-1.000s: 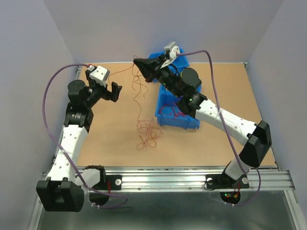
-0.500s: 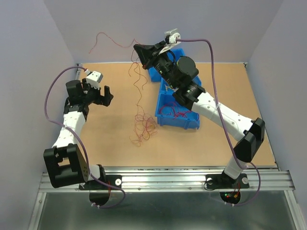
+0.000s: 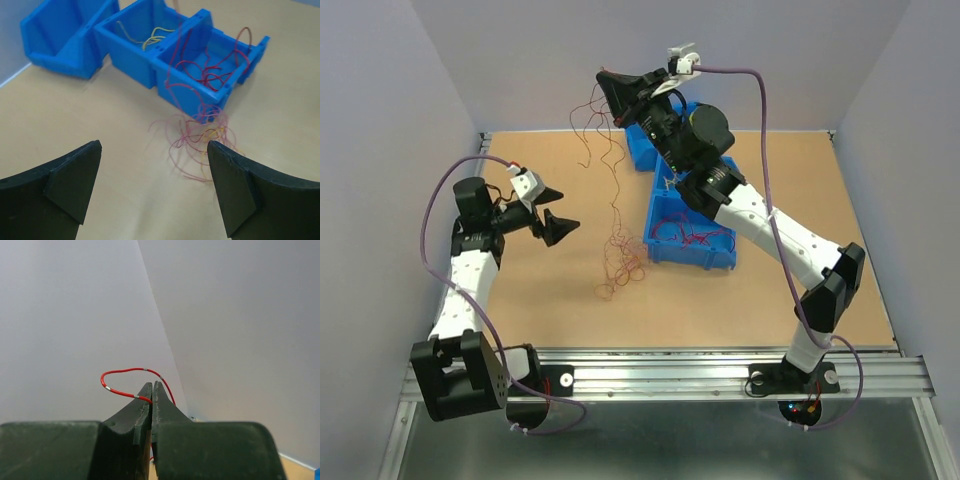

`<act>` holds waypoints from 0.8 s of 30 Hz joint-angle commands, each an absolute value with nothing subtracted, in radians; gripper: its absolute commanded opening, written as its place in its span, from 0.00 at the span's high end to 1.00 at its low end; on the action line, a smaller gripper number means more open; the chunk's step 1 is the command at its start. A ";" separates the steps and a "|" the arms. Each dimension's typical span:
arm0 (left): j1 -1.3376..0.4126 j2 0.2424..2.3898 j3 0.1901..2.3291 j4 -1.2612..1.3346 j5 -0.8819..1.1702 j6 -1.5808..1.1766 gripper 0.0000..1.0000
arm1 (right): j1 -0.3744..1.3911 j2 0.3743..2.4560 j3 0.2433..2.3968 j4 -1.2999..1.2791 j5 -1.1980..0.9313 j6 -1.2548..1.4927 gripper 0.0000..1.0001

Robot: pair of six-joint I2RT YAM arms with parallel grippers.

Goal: Untangle the cables

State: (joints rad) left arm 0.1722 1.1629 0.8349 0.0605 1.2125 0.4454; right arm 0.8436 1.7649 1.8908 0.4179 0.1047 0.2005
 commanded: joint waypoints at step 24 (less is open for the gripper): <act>-0.250 1.443 0.879 0.595 0.666 0.189 0.75 | 0.844 1.758 1.902 0.515 0.092 0.276 0.99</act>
